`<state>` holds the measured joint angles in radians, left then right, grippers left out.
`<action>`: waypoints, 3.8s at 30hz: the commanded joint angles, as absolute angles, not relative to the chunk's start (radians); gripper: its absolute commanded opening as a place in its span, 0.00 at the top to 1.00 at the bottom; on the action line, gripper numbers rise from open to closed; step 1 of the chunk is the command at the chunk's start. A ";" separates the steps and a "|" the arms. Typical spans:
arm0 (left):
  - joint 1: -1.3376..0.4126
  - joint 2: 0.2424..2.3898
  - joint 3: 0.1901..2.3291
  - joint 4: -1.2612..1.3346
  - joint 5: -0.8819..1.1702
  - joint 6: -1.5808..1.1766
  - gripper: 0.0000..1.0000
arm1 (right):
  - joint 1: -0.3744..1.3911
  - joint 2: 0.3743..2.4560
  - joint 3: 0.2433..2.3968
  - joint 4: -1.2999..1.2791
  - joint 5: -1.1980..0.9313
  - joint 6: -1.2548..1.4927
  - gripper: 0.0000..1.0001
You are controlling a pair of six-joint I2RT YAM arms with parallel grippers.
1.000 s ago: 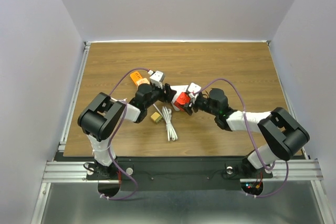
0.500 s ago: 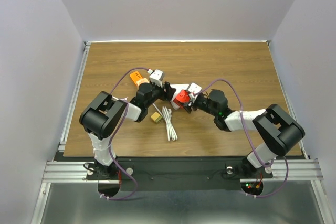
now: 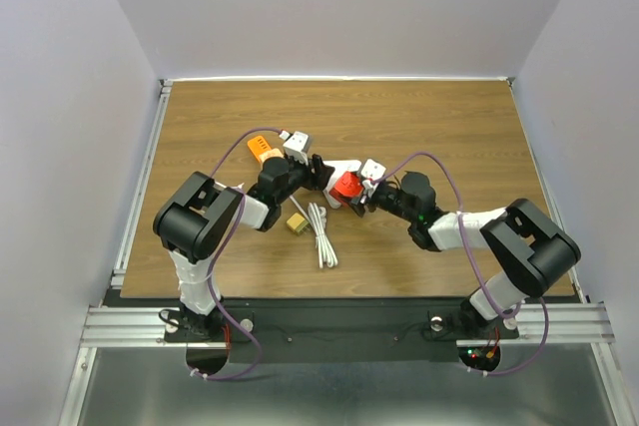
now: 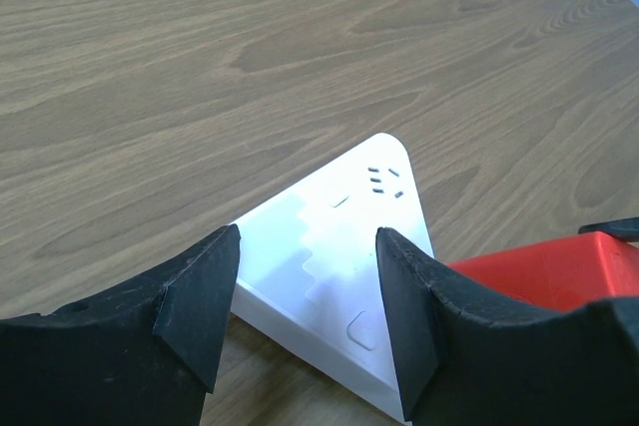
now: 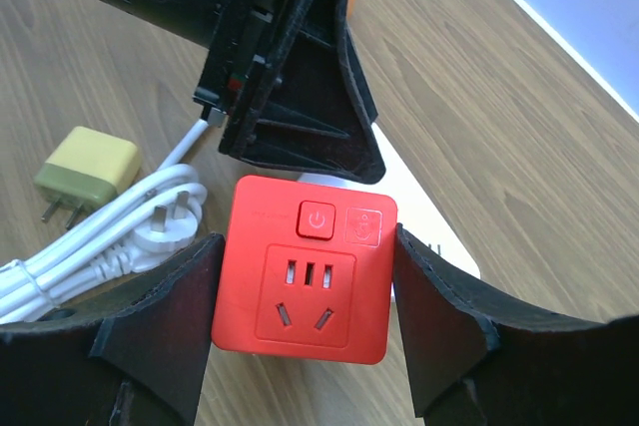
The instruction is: Insert the plug
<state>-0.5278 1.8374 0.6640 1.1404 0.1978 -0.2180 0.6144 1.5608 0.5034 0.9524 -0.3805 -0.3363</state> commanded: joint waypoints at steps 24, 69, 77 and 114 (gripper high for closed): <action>-0.512 1.851 0.683 1.163 0.229 -0.215 0.33 | 0.566 1.646 0.578 1.086 -0.485 -0.311 1.00; -0.400 1.939 0.795 1.131 0.139 -0.307 0.28 | 0.517 1.747 0.742 0.861 -0.488 -0.299 1.00; -0.400 1.991 0.856 1.058 0.216 -0.334 0.28 | 0.517 1.729 0.736 0.859 -0.483 -0.302 1.00; -0.439 1.987 0.802 1.032 0.308 -0.318 0.70 | 0.517 1.839 0.810 0.756 -0.417 -0.247 0.99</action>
